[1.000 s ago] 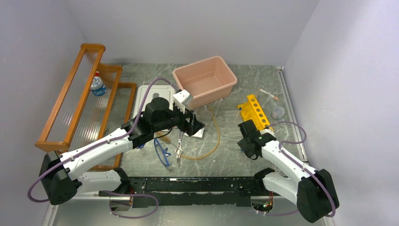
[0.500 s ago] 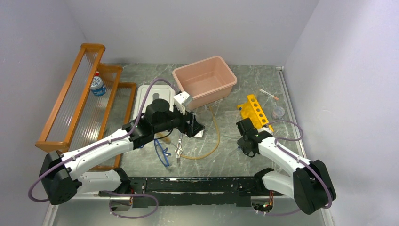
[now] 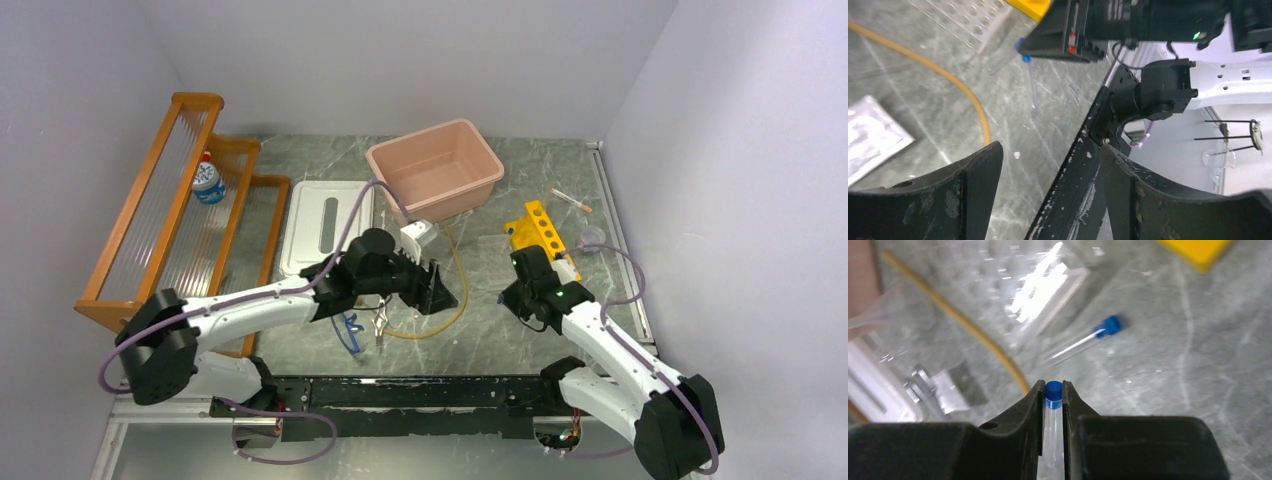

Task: Organize the chemistry lab equipment

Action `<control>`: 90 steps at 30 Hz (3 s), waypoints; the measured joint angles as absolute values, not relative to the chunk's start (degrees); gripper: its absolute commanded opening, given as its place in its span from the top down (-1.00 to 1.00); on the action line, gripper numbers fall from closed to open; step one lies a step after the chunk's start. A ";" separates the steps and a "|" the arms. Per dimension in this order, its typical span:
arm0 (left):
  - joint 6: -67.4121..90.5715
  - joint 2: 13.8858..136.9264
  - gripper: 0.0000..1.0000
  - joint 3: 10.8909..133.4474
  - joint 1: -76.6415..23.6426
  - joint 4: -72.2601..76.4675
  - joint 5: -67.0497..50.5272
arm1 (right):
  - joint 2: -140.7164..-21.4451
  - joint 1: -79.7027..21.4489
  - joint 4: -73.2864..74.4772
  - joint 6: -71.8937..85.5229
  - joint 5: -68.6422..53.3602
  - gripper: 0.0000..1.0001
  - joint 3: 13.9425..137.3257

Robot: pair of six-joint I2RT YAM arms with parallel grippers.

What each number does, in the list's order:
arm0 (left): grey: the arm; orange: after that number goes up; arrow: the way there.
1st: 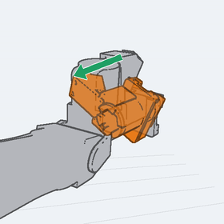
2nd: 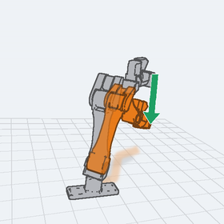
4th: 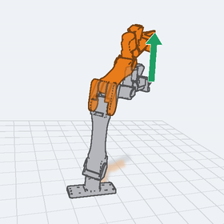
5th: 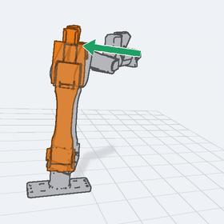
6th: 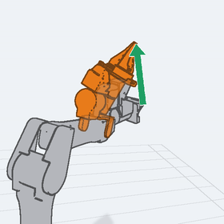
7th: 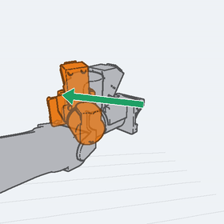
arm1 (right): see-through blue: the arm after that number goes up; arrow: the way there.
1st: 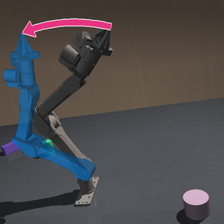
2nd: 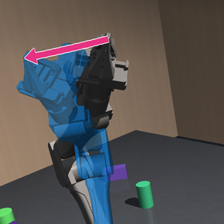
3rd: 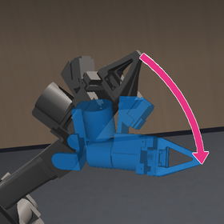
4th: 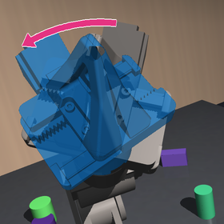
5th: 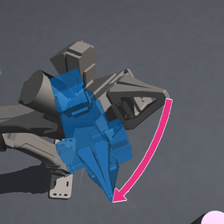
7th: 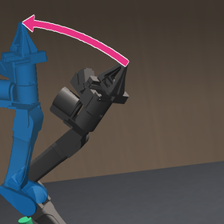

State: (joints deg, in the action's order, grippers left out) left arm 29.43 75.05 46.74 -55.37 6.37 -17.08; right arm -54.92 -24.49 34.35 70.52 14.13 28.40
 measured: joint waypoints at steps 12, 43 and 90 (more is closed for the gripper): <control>41.98 90.54 -0.15 48.36 -58.17 18.70 -21.34 | -49.34 -24.49 31.27 60.29 3.70 0.91 39.38; 20.40 89.54 0.90 59.94 -55.46 8.43 -30.41 | -51.22 -14.83 33.89 40.16 -24.49 -0.16 50.04; 9.98 81.89 -0.60 63.90 -50.09 -7.20 -19.62 | -55.16 -13.63 42.50 23.68 -14.26 0.93 58.63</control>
